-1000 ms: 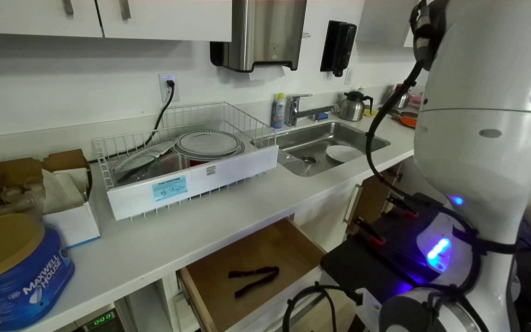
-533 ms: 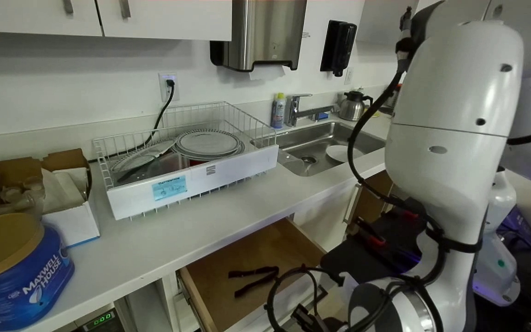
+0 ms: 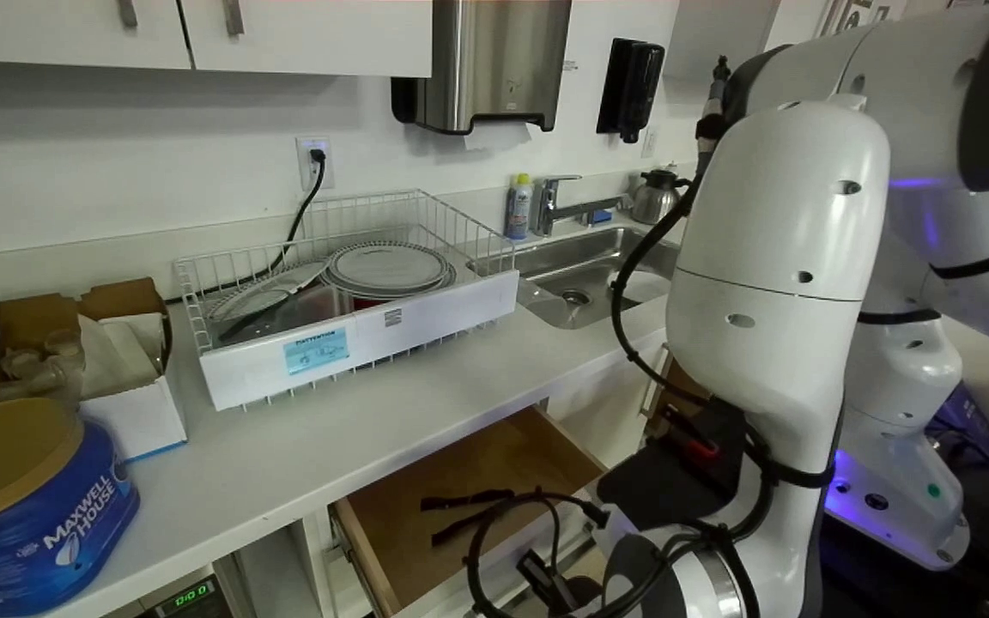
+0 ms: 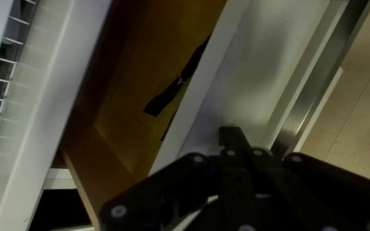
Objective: Close the open drawer
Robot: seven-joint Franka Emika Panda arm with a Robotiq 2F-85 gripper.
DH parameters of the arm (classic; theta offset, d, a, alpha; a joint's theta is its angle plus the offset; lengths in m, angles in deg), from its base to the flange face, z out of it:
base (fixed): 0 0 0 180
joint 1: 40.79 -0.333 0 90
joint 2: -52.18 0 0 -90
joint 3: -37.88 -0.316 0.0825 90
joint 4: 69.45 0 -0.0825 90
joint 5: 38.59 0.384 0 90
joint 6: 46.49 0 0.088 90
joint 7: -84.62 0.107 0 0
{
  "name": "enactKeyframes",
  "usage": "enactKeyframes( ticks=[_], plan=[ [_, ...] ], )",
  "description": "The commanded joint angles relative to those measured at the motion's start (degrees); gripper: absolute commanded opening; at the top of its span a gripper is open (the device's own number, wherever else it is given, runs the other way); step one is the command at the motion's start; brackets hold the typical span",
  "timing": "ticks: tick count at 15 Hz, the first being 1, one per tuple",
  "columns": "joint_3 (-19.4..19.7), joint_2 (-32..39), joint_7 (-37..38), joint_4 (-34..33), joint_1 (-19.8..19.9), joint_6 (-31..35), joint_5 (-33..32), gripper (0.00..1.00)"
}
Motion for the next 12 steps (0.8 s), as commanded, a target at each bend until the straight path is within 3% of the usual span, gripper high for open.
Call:
enactKeyframes(
  ticks=[1,5,12],
  plan=[
    [1.1,-0.6,3.9,-0.9,-0.8,-5.0,-6.8,0.00],
    [1.2,-1.2,6.1,-0.3,1.8,-9.1,-15.6,0.00],
    [0.6,1.6,4.7,-3.0,11.0,-9.2,-27.3,0.00]
  ],
)
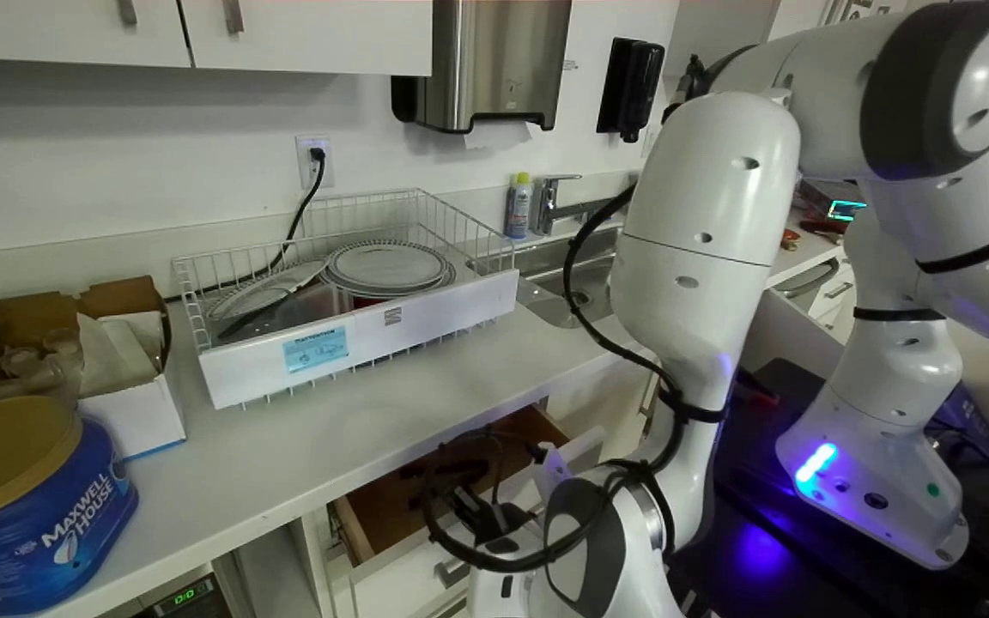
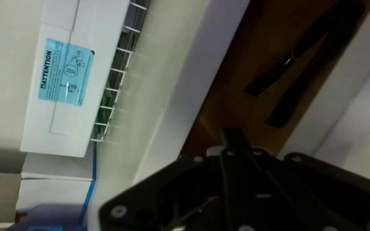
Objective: Close the open drawer
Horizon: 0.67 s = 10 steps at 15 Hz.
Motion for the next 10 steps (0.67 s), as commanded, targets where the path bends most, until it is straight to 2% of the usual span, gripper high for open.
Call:
enactKeyframes(
  ticks=[1,4,6,10],
  plan=[
    [-1.4,1.2,-0.5,-1.5,4.3,-1.3,-4.8,0.00],
    [-3.0,-0.3,0.0,-0.9,5.2,-4.0,-6.6,0.00],
    [-4.8,-1.7,-0.2,-0.3,4.4,-8.8,-5.8,0.00],
    [-12.8,-5.8,-1.4,0.8,3.1,-16.0,1.4,0.00]
  ],
)
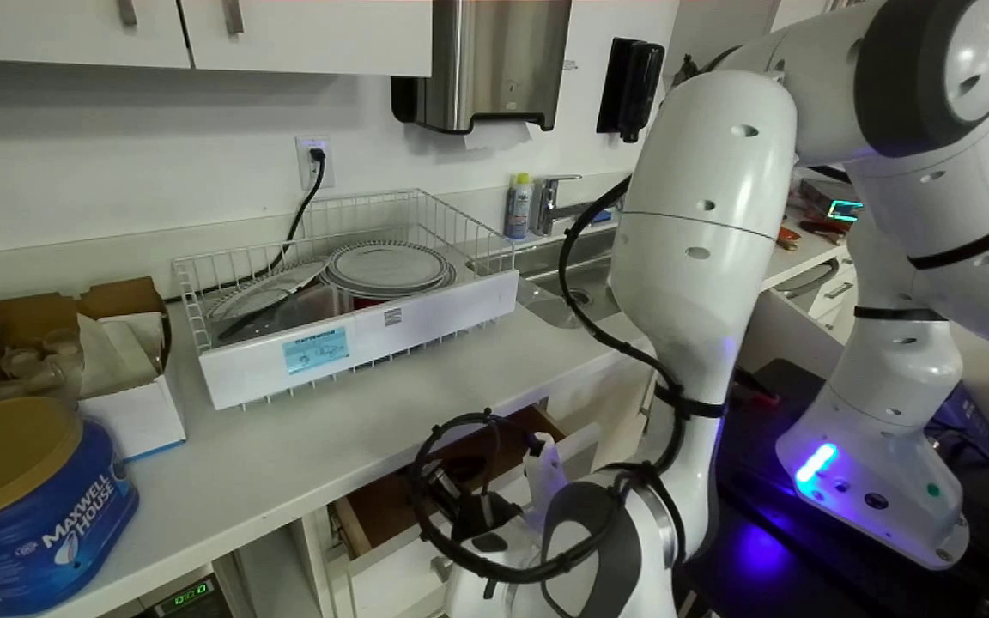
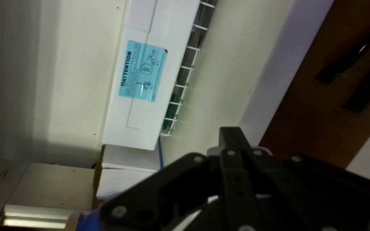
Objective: Close the open drawer
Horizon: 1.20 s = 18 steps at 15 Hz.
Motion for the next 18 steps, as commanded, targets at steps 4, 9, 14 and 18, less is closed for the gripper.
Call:
enactKeyframes(
  ticks=[4,9,14,18],
  plan=[
    [-12.4,-7.5,-2.5,1.4,-2.1,-1.3,17.1,0.00],
    [-12.9,-7.1,0.0,3.0,-1.6,4.8,24.3,0.00],
    [-5.5,-3.8,4.9,4.9,-2.0,9.3,21.3,0.00],
    [-1.7,-0.7,7.9,4.5,-1.4,13.2,17.2,0.00]
  ],
)
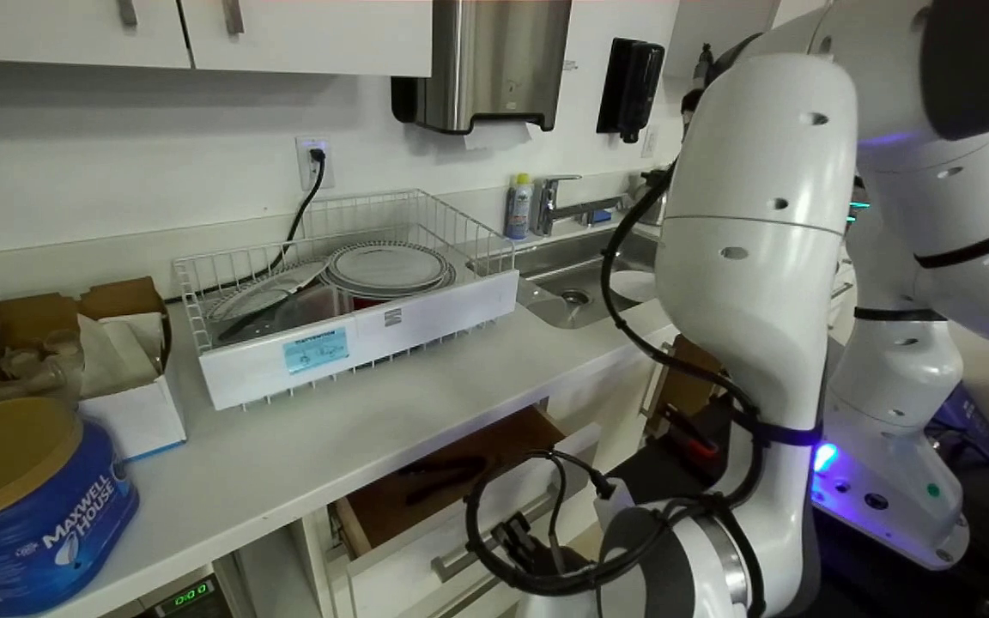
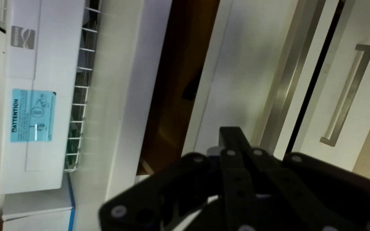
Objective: Close the open drawer
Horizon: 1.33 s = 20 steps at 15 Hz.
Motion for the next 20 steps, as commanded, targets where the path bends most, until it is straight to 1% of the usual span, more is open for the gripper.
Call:
enactKeyframes(
  ticks=[1,5,10,14,20],
  plan=[
    [2.1,1.7,3.4,0.3,0.8,2.8,-5.1,0.00],
    [3.8,4.4,6.9,-0.4,1.8,2.8,-12.9,0.00],
    [4.4,7.6,8.3,-1.9,5.1,2.1,-20.9,0.00],
    [4.6,9.2,8.3,-2.6,8.6,1.9,-26.2,0.00],
    [4.7,11.9,8.0,-4.8,15.8,1.9,-34.2,0.00]
  ],
)
